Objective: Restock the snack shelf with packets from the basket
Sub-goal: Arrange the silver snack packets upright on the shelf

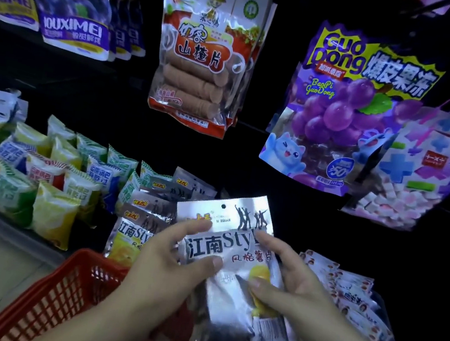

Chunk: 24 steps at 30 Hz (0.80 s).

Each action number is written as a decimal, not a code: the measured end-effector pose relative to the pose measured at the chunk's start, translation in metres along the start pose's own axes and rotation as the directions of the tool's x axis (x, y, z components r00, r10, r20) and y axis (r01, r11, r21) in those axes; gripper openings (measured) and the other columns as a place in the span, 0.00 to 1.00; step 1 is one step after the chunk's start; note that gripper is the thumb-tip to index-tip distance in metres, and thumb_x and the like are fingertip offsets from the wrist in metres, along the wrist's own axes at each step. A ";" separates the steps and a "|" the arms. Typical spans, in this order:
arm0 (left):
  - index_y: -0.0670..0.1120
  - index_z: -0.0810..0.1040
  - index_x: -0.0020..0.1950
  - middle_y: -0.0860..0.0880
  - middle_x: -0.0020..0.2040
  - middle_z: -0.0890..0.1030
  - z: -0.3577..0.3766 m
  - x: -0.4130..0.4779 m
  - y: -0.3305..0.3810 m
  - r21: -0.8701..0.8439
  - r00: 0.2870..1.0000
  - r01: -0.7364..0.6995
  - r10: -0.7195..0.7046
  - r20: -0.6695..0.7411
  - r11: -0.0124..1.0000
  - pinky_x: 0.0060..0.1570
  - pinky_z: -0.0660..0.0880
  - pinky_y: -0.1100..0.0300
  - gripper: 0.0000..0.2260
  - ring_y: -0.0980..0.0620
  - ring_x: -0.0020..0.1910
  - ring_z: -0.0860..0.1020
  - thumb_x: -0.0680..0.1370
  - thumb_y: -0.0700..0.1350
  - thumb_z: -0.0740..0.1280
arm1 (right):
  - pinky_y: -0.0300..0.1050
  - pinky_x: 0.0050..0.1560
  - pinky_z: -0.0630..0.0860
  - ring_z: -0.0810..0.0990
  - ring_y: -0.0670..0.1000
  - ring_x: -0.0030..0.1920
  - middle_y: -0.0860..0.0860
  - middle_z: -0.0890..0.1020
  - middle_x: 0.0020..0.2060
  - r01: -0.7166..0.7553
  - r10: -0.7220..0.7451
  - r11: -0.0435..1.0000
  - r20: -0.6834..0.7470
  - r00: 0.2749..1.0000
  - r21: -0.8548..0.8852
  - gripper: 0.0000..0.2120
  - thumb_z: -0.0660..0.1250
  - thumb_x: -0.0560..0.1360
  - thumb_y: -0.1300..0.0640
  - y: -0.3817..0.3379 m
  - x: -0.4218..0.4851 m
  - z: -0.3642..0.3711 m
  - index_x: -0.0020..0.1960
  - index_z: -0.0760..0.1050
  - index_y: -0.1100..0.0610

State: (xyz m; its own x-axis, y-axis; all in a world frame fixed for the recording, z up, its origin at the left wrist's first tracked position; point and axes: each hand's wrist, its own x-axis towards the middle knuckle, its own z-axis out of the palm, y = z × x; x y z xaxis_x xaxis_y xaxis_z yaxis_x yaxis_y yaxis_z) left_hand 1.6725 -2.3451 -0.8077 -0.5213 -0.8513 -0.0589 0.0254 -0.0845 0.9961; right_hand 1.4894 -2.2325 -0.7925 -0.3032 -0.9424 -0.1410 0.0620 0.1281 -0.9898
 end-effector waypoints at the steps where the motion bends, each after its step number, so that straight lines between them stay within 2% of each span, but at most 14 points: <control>1: 0.59 0.82 0.60 0.40 0.54 0.74 0.001 -0.001 0.003 0.046 0.999 -0.005 0.006 -0.040 0.999 0.41 0.57 0.72 0.20 0.62 0.53 0.76 0.71 0.43 0.80 | 0.45 0.43 0.81 0.85 0.50 0.46 0.40 0.78 0.66 -0.005 0.004 1.000 -0.001 1.000 -0.027 0.28 0.76 0.74 0.63 0.002 0.000 0.001 0.65 0.79 0.36; 2: 0.56 0.83 0.60 0.62 0.39 0.65 0.002 -0.002 0.002 0.049 0.998 -0.024 0.026 -0.053 0.999 0.33 0.62 0.74 0.19 0.64 0.28 0.65 0.71 0.42 0.80 | 0.47 0.43 0.82 0.85 0.51 0.45 0.41 0.78 0.65 -0.010 0.010 0.998 -0.005 1.000 -0.061 0.28 0.78 0.72 0.61 0.005 0.000 0.001 0.65 0.79 0.36; 3: 0.56 0.82 0.61 0.56 0.34 0.71 0.004 -0.003 0.002 0.051 0.997 -0.036 0.039 -0.062 0.998 0.31 0.70 0.72 0.19 0.64 0.26 0.73 0.72 0.42 0.79 | 0.48 0.42 0.82 0.85 0.53 0.43 0.42 0.78 0.64 -0.015 0.013 0.996 -0.022 1.000 -0.088 0.28 0.79 0.71 0.60 0.006 0.000 0.002 0.64 0.79 0.36; 4: 0.56 0.81 0.62 0.61 0.37 0.69 0.005 -0.003 -0.001 0.062 0.997 -0.059 0.062 -0.054 0.996 0.40 0.70 0.74 0.20 0.65 0.28 0.69 0.73 0.43 0.79 | 0.49 0.41 0.82 0.84 0.54 0.41 0.42 0.78 0.64 -0.016 0.010 0.994 -0.053 0.999 -0.108 0.27 0.79 0.71 0.61 0.007 0.000 0.003 0.63 0.80 0.36; 5: 0.58 0.80 0.63 0.51 0.55 0.60 0.007 -0.005 0.002 0.068 0.996 -0.059 0.063 -0.058 0.996 0.61 0.74 0.60 0.20 0.68 0.41 0.62 0.74 0.45 0.78 | 0.50 0.41 0.83 0.84 0.54 0.41 0.42 0.79 0.64 -0.009 -0.002 0.992 -0.091 0.996 -0.122 0.26 0.78 0.72 0.62 0.007 0.000 0.004 0.63 0.80 0.38; 6: 0.60 0.80 0.63 0.53 0.53 0.84 0.007 -0.004 0.001 0.040 0.998 -0.054 0.055 -0.043 0.998 0.54 0.82 0.58 0.19 0.64 0.40 0.78 0.75 0.45 0.76 | 0.52 0.41 0.84 0.85 0.54 0.40 0.42 0.81 0.61 -0.002 -0.016 0.991 -0.132 0.991 -0.130 0.24 0.77 0.74 0.62 0.006 0.000 0.004 0.62 0.81 0.39; 7: 0.60 0.79 0.62 0.60 0.52 0.84 0.007 -0.005 0.001 -0.015 0.999 -0.027 0.027 -0.022 1.000 0.49 0.83 0.60 0.18 0.53 0.50 0.85 0.76 0.44 0.75 | 0.53 0.43 0.85 0.85 0.52 0.40 0.42 0.84 0.56 0.008 -0.031 0.991 -0.177 0.984 -0.132 0.21 0.75 0.75 0.62 0.005 0.001 0.003 0.62 0.81 0.40; 9: 0.63 0.79 0.61 0.60 0.50 0.85 0.007 -0.008 -0.001 -0.043 0.992 0.050 -0.045 0.117 0.998 0.41 0.80 0.63 0.19 0.54 0.45 0.86 0.77 0.43 0.75 | 0.46 0.43 0.85 0.86 0.44 0.41 0.42 0.85 0.49 0.030 -0.061 0.993 -0.278 0.959 -0.117 0.18 0.74 0.77 0.61 0.005 0.004 -0.003 0.61 0.81 0.42; 12: 0.69 0.80 0.61 0.53 0.55 0.80 0.008 -0.011 -0.013 0.082 0.972 0.057 -0.074 0.224 0.995 0.46 0.81 0.60 0.22 0.57 0.47 0.84 0.75 0.45 0.78 | 0.44 0.50 0.83 0.87 0.50 0.51 0.47 0.81 0.62 0.025 -0.050 0.997 -0.363 0.930 -0.073 0.19 0.75 0.76 0.58 0.007 0.009 -0.013 0.61 0.80 0.38; 15: 0.62 0.81 0.62 0.54 0.56 0.80 0.007 -0.009 -0.012 0.065 0.989 0.014 -0.023 0.146 0.998 0.44 0.80 0.65 0.22 0.60 0.48 0.85 0.74 0.42 0.78 | 0.37 0.45 0.81 0.87 0.48 0.50 0.43 0.77 0.66 0.013 -0.003 0.999 -0.281 0.960 0.035 0.26 0.75 0.75 0.65 0.007 0.010 -0.020 0.66 0.79 0.41; 19: 0.59 0.80 0.65 0.65 0.60 0.81 0.000 -0.009 -0.005 0.118 0.951 -0.004 -0.032 0.306 0.993 0.56 0.80 0.62 0.22 0.66 0.58 0.81 0.76 0.40 0.76 | 0.40 0.51 0.80 0.84 0.50 0.57 0.42 0.75 0.69 0.009 -0.024 0.997 -0.196 0.980 -0.081 0.31 0.77 0.72 0.67 0.005 0.007 -0.024 0.65 0.79 0.38; 21: 0.63 0.78 0.67 0.71 0.63 0.76 -0.006 -0.007 -0.006 0.413 0.942 -0.145 -0.002 0.336 0.899 0.60 0.77 0.66 0.22 0.70 0.59 0.77 0.77 0.45 0.76 | 0.41 0.53 0.80 0.85 0.49 0.55 0.42 0.73 0.70 -0.008 -0.024 0.990 -0.226 0.974 -0.140 0.29 0.78 0.72 0.64 0.003 0.004 -0.022 0.65 0.78 0.37; 23: 0.63 0.77 0.68 0.69 0.67 0.71 -0.010 -0.004 -0.008 0.695 0.941 -0.318 0.124 0.315 0.645 0.60 0.75 0.65 0.20 0.65 0.58 0.77 0.78 0.50 0.74 | 0.48 0.62 0.79 0.80 0.46 0.64 0.39 0.72 0.71 -0.021 -0.050 0.963 -0.254 0.966 -0.269 0.28 0.78 0.73 0.59 0.000 -0.001 -0.020 0.65 0.77 0.34; 24: 0.62 0.78 0.68 0.68 0.68 0.70 -0.010 -0.005 -0.007 0.745 0.932 -0.361 0.190 0.309 0.562 0.59 0.74 0.65 0.18 0.62 0.58 0.78 0.79 0.51 0.72 | 0.53 0.68 0.75 0.75 0.46 0.70 0.37 0.71 0.72 -0.024 -0.069 0.939 -0.256 0.964 -0.344 0.27 0.78 0.74 0.57 -0.003 -0.003 -0.018 0.65 0.76 0.33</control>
State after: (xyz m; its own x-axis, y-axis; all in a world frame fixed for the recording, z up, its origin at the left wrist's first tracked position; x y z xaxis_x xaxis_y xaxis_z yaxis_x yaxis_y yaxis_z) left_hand 1.6835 -2.3451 -0.8153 -0.7446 -0.6494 0.1543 -0.4326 0.6455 0.6295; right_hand 1.4734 -2.2248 -0.7899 -0.5397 -0.8387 -0.0728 -0.2612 0.2490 -0.9326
